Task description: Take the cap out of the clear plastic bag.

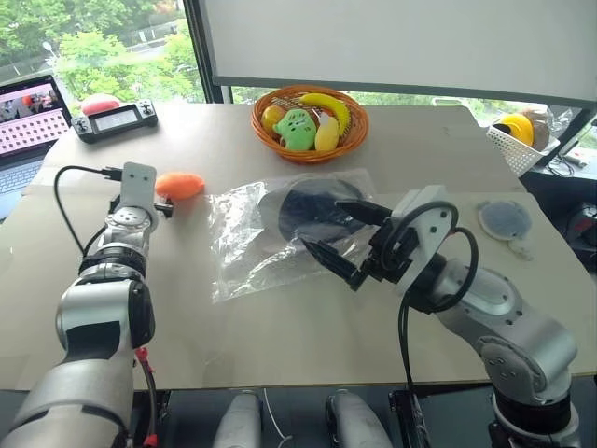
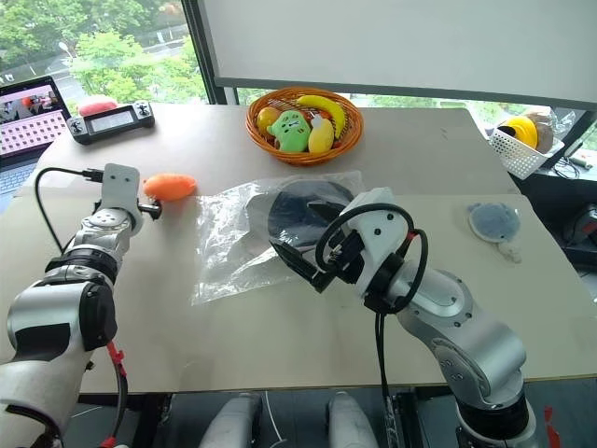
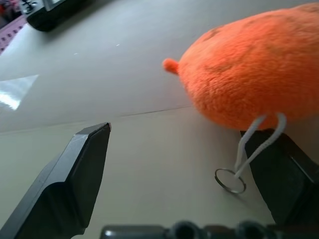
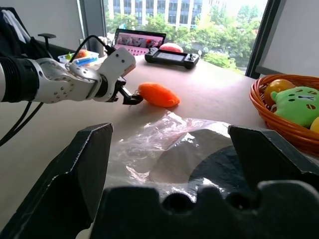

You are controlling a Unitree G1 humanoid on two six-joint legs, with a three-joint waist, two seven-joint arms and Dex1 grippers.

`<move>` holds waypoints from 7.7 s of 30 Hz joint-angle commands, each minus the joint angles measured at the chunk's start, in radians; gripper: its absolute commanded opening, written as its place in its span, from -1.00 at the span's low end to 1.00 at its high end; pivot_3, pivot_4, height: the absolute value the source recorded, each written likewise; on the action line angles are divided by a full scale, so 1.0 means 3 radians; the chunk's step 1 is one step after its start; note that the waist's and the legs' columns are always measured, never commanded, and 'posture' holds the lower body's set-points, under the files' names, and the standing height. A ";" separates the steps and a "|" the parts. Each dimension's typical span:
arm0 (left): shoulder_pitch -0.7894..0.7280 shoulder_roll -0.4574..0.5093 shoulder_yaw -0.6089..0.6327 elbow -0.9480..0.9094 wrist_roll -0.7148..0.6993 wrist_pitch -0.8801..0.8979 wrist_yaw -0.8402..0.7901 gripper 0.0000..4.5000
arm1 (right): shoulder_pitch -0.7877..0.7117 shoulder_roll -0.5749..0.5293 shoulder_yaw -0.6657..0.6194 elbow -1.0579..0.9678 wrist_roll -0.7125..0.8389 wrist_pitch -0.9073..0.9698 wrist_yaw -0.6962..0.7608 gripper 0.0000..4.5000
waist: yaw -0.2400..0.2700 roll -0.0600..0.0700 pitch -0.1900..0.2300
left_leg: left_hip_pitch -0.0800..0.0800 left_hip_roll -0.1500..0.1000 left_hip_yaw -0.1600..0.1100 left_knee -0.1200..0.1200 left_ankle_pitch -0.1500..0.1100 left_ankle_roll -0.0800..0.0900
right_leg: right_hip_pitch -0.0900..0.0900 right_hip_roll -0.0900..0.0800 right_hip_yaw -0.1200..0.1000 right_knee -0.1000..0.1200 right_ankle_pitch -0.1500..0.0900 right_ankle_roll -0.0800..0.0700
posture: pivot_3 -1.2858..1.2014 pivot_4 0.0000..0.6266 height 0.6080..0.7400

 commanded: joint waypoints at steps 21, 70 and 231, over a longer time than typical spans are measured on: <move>0.3046 0.1464 0.0959 -0.4058 -0.2181 0.1781 -0.3961 0.98 | 0.0111 -0.0723 0.0889 0.0263 -0.1181 -0.0611 0.0361 1.00 | -0.0083 0.0003 0.0002 | 0.0008 0.0012 0.0003 -0.0005 0.0000 0.0000 | -0.0002 0.0003 0.0000 0.0003 -0.0007 -0.0007 | 0.03 -0.52 0.92; 0.2902 0.1309 0.0477 -0.3993 -0.2242 0.1475 -0.3537 1.00 | -0.0186 -0.0054 0.1584 0.2636 -0.4827 -0.2249 0.0019 -0.99 | -0.0034 -0.0016 -0.0010 | 0.0023 0.0015 0.0011 -0.0001 0.0000 0.0000 | 0.0010 0.0005 0.0004 0.0003 -0.0005 -0.0012 | 0.03 -0.52 0.92; 0.0949 -0.0520 -0.1088 -0.4264 -0.1807 0.1941 -0.3033 -0.98 | -0.0538 -0.0527 0.2391 0.1648 -0.3085 -0.0547 -0.0176 1.00 | -0.0046 0.0007 0.0004 | 0.0000 0.0007 0.0003 0.0012 -0.0005 0.0013 | 0.0002 0.0006 0.0007 0.0002 -0.0003 -0.0002 | 0.03 -0.52 0.92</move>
